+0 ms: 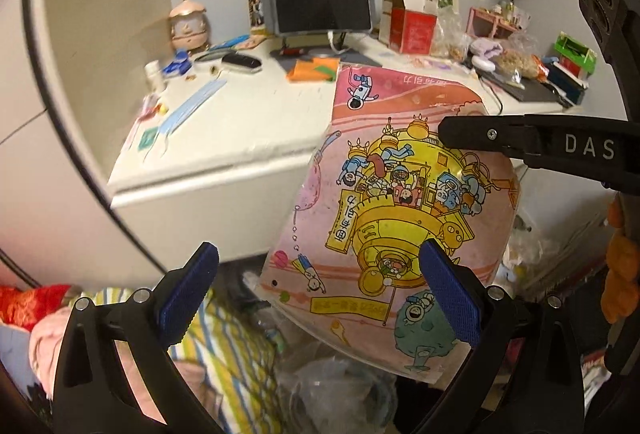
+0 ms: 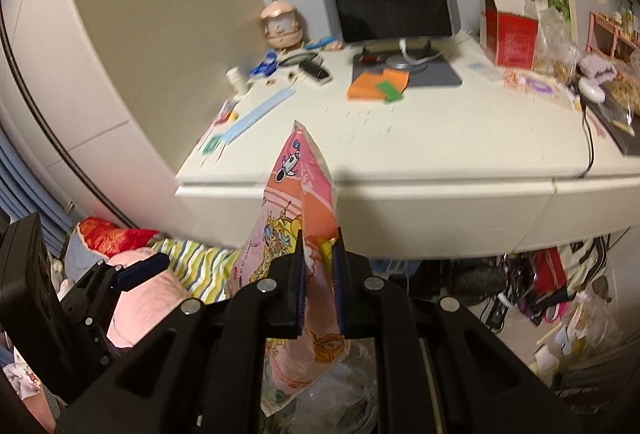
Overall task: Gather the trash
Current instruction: 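Lift the pink cartoon bag with the right tool and carry it down to the bin, then lower the pink bag into the grey bin and open the right tool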
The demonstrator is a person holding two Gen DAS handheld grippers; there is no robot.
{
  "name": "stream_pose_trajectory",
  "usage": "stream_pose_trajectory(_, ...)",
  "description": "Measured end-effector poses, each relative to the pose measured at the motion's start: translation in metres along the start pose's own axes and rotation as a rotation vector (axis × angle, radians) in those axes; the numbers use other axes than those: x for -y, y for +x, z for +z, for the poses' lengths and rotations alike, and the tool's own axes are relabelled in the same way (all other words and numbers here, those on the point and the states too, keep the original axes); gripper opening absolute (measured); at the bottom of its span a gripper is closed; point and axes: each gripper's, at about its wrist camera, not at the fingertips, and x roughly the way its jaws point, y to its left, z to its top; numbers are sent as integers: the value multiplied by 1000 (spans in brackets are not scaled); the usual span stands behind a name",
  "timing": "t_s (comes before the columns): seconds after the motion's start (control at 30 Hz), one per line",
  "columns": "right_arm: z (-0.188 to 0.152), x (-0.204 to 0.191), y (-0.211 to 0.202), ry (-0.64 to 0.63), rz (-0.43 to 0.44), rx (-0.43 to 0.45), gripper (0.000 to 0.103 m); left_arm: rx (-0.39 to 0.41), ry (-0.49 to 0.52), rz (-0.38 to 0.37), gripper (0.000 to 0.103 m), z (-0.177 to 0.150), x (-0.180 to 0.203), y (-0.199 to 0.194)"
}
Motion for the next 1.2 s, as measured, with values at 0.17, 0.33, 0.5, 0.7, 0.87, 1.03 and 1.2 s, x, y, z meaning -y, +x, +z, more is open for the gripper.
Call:
stream_pose_trajectory(0.17, -38, -25, 8, -5, 9, -61, 13, -45, -21, 6, 97, -43, -16, -12)
stream_pose_trajectory(0.33, -77, -43, 27, -39, 34, -129, 13, -91, -58, 24, 97, -81, -29, -11)
stream_pose_trajectory(0.5, -109, -43, 47, -48, 49, -200, 13, -139, -86, 28, 97, -113, -31, -1)
stream_pose_trajectory(0.7, -140, -40, 75, -88, 67, -293, 13, -207, -161, 58, 97, -151, -32, 22)
stream_pose_trajectory(0.87, -165, -44, 105, -151, 111, -366, 13, -273, -226, 115, 97, -188, -31, 43)
stream_pose_trajectory(1.03, -189, -49, 134, -214, 162, -419, 13, -323, -301, 175, 97, -223, -35, 60)
stream_pose_trajectory(1.2, -219, -45, 170, -285, 195, -488, 13, -378, -378, 232, 97, -264, -37, 86)
